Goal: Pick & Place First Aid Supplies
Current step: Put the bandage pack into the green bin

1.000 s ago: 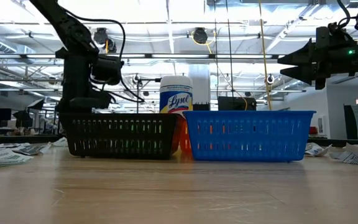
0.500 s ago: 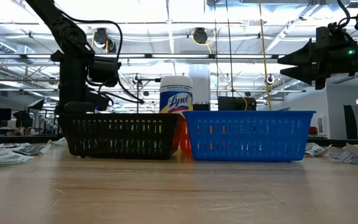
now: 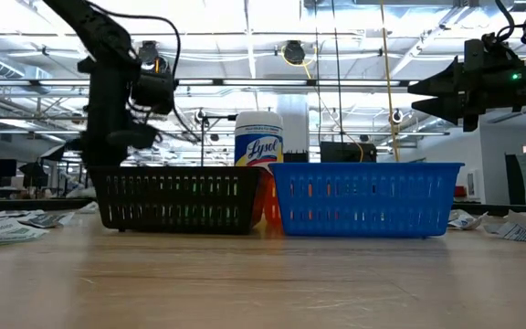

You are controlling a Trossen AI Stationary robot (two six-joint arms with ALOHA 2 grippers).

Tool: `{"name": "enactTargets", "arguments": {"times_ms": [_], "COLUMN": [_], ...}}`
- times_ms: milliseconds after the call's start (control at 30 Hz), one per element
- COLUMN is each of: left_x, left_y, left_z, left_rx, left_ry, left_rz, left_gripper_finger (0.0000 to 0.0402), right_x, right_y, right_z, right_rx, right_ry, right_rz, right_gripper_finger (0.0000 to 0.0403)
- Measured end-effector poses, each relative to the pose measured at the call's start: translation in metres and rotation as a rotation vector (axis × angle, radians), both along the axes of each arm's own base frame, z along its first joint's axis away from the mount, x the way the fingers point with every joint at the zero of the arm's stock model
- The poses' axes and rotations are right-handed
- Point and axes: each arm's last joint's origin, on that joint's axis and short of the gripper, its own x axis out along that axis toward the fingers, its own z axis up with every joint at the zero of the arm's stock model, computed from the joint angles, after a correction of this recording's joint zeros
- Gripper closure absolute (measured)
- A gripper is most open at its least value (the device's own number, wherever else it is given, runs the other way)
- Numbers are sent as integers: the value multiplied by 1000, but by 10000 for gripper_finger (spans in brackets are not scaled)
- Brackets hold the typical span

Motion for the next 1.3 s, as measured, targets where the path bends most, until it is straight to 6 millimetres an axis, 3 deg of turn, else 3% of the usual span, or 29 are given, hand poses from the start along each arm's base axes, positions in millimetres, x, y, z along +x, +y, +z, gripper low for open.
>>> {"name": "enactTargets", "arguments": {"times_ms": [333,533,1300], "left_x": [4,9,139], "left_y": [-1,0,-29], "left_z": [53,71,95], "left_rx": [-45,-35,-24], "left_ry": [11,-7,-49], "left_rz": [208,309,300], "left_gripper_finger": [400,400,400], "right_x": [0,0,0], "right_y": [0,0,0], "right_z": [0,0,0], "right_rx": [0,0,0], "right_ry": [0,0,0], "right_rz": [0,0,0], "right_gripper_finger": [161,161,160]}}
